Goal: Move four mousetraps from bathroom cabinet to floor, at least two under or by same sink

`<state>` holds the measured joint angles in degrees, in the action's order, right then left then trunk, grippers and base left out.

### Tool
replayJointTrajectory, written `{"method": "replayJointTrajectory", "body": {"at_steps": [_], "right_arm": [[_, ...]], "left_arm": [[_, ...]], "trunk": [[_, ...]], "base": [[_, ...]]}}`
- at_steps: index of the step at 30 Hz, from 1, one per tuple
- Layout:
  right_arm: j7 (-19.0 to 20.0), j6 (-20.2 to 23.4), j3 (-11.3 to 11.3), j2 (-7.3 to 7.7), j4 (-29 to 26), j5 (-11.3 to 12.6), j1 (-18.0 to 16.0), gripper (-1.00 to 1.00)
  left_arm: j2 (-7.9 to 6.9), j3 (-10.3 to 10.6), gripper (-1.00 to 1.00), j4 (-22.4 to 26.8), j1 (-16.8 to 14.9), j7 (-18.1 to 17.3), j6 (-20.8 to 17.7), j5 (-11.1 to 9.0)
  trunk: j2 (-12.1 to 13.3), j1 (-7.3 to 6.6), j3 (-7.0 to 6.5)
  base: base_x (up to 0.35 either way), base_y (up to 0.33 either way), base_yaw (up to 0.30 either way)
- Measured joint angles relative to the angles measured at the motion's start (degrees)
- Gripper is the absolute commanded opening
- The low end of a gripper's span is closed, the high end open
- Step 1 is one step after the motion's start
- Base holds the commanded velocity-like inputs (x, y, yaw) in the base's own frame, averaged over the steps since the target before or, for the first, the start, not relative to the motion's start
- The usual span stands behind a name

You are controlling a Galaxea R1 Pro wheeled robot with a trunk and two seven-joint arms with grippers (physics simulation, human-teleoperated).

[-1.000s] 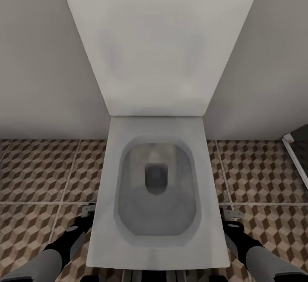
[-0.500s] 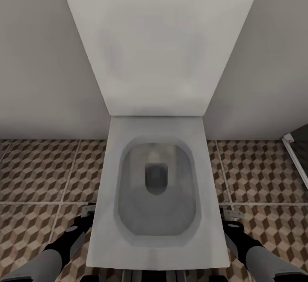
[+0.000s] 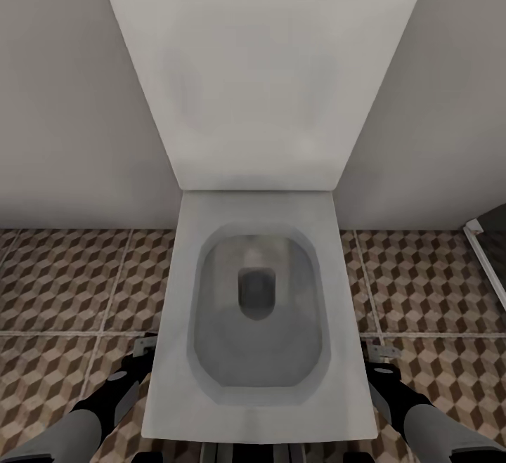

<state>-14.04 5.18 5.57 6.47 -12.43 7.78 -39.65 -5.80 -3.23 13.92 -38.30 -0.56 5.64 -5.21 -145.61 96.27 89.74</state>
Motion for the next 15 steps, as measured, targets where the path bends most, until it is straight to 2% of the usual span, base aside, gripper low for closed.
{"method": "replayJointTrajectory", "body": {"at_steps": [15], "right_arm": [[0.0, 0.0, 0.0, 0.0, 0.0, 0.0, 0.0, 1.0]], "left_arm": [[-0.07, 0.0, 1.0, 0.0, 0.0, 0.0, 0.3, 0.0]], "trunk": [[0.0, 0.0, 0.0]], "base": [[-0.002, -0.002, 0.0]]}}
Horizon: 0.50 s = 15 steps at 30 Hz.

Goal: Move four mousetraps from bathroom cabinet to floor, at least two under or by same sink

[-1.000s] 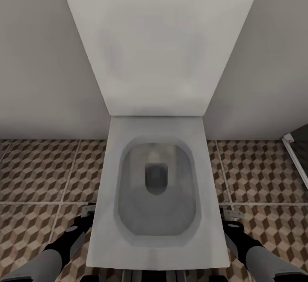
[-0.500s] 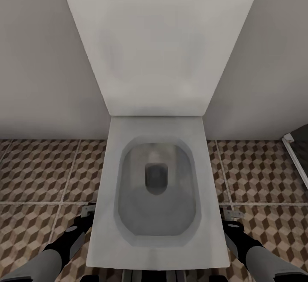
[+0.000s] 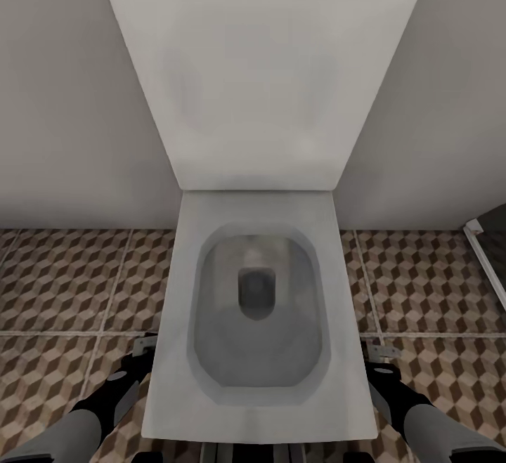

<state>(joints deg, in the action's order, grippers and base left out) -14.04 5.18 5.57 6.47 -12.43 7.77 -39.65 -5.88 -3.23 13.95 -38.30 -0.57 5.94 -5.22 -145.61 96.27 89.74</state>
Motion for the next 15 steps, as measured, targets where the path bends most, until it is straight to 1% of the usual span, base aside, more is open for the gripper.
{"method": "replayJointTrajectory", "body": {"at_steps": [7, 12, 15], "right_arm": [[0.0, 0.0, 0.0, 0.0, 0.0, 0.0, 0.0, 1.0], [0.0, 0.0, 0.1, 0.0, 0.0, -0.1, 0.0, 1.0], [0.0, -0.1, 0.1, 0.0, 0.0, -0.1, 0.0, 1.0]], "left_arm": [[-0.03, 0.1, 1.0, 0.3, 0.0, 0.0, 0.1, 0.0], [-0.12, 0.0, 1.0, 0.6, 0.0, 0.0, 0.6, 0.0], [-0.23, 0.0, 1.0, 0.6, 0.0, 0.0, 1.3, 0.0]], "trunk": [[0.0, 0.01, 0.0], [0.0, 0.0, 0.0], [0.0, 0.01, 0.0]], "base": [[-0.105, -0.095, 0.0], [-0.041, -0.032, 0.0], [-0.129, -0.009, 0.0]]}}
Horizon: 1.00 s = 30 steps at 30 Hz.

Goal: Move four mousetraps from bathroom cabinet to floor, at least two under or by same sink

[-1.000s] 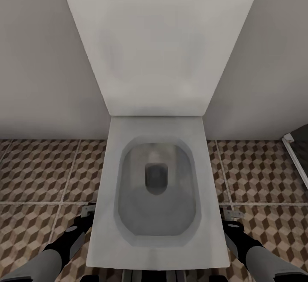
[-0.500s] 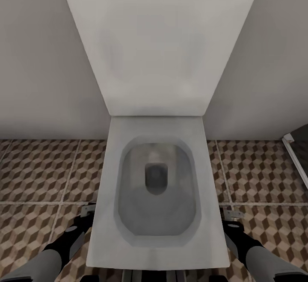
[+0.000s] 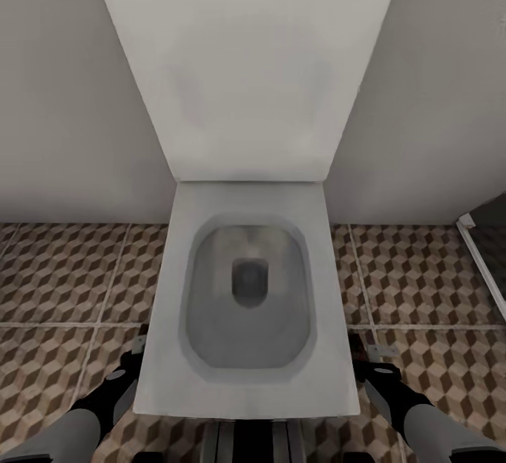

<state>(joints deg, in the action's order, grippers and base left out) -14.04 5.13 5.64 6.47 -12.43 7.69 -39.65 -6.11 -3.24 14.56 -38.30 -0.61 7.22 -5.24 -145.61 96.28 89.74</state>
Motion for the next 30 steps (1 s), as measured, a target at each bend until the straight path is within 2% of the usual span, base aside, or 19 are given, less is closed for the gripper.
{"method": "replayJointTrajectory", "body": {"at_steps": [11, 16, 23, 30], "right_arm": [[0.0, 0.0, 0.0, -0.04, -0.1, 0.0, 0.0, 1.0], [0.0, 0.0, 0.1, -0.13, -0.1, 0.0, 0.0, 1.0], [0.0, -0.1, 0.2, -0.29, -0.8, -0.1, 0.0, 1.0], [0.0, -0.1, 0.2, -0.34, -1.0, -0.2, 0.0, 1.0]], "left_arm": [[-0.32, -0.1, 1.0, 0.3, 0.0, -0.2, 0.6, 0.0], [-0.97, -0.1, 1.0, 0.4, 0.0, -0.3, 0.8, 0.0], [-2.78, -0.4, 1.0, 0.6, 0.0, -0.2, 0.9, -0.2], [-3.43, -0.6, 1.0, 0.6, 0.0, -0.2, 0.9, -0.4]], "trunk": [[0.0, 0.02, 0.0], [0.0, 0.01, 0.0], [0.0, -0.01, 0.0], [0.0, -0.01, 0.0]], "base": [[-0.299, -0.002, 0.0], [-0.267, 0.0, 0.0], [-0.079, 0.0, 0.0], [-0.014, 0.0, 0.0]]}}
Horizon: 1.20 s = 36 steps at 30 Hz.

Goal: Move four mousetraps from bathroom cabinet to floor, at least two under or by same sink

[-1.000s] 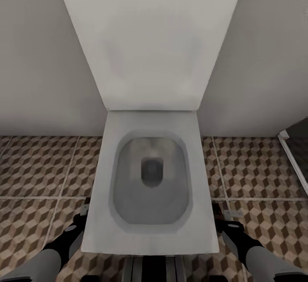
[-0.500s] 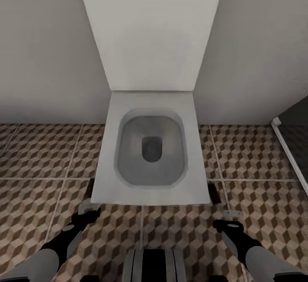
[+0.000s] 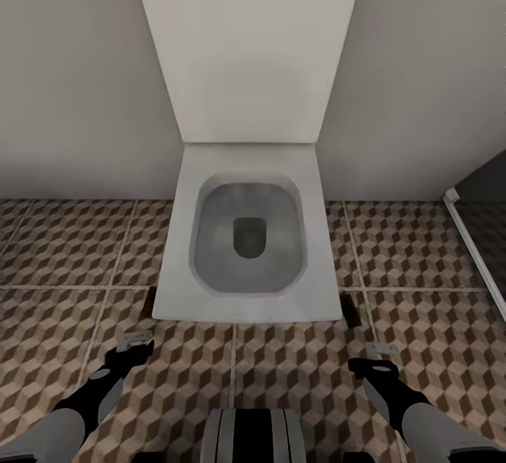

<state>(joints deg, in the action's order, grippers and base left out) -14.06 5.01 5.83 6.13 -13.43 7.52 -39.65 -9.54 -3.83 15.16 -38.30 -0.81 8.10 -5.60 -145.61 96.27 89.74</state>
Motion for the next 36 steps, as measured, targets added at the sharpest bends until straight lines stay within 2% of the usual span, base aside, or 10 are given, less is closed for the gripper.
{"method": "replayJointTrajectory", "body": {"at_steps": [8, 36], "right_arm": [[0.0, 0.0, 0.0, -0.01, 0.0, 0.0, 0.0, 1.0], [-0.1, -1.9, 0.0, -0.1, -0.3, -0.2, 0.0, 1.0]], "left_arm": [[-0.26, -0.1, 1.0, 0.0, 0.0, -0.2, 0.0, -0.1], [-0.26, -0.1, 1.0, 0.0, 0.0, -0.3, 0.0, -0.1]], "trunk": [[0.0, 0.03, 0.0], [0.0, 0.02, 0.0]], "base": [[-0.135, 0.0, 0.0], [-0.319, 0.0, 0.0]]}}
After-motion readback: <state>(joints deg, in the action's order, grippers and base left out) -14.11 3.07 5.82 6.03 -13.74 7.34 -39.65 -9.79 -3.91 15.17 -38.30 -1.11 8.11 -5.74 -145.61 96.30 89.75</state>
